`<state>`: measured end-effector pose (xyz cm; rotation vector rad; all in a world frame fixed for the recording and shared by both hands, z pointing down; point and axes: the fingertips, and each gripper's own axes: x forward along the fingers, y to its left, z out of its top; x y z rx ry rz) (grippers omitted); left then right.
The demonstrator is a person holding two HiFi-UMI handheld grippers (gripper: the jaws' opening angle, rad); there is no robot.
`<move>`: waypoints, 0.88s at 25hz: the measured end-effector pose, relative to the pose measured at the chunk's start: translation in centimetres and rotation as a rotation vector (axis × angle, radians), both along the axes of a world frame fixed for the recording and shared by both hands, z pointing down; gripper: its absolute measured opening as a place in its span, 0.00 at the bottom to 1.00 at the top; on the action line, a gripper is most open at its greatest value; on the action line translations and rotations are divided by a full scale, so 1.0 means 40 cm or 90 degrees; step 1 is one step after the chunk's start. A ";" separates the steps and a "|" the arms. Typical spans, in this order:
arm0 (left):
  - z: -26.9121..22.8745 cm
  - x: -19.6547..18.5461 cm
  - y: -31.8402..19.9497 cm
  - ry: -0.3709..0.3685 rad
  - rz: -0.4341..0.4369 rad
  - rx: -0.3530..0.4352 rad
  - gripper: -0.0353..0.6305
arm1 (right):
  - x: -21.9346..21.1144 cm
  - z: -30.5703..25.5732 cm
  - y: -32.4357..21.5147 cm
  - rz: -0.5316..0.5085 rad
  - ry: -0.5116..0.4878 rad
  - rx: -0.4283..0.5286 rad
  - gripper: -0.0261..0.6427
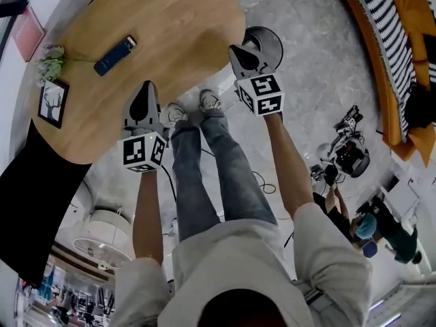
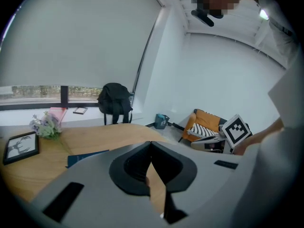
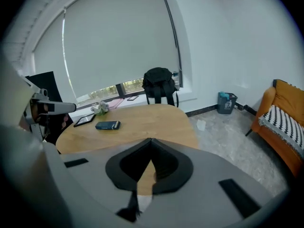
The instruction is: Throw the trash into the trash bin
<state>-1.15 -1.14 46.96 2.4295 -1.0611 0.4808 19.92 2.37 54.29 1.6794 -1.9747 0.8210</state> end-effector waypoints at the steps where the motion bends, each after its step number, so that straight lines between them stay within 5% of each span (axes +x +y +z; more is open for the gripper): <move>1: 0.000 -0.033 -0.005 -0.002 -0.016 0.000 0.08 | -0.032 0.000 -0.018 -0.017 -0.002 0.000 0.08; 11: 0.005 -0.356 -0.026 -0.015 -0.190 0.000 0.08 | -0.365 0.007 -0.182 -0.208 -0.010 -0.004 0.08; 22: 0.026 -0.603 -0.047 -0.016 -0.300 -0.013 0.08 | -0.659 0.039 -0.296 -0.332 -0.016 -0.021 0.08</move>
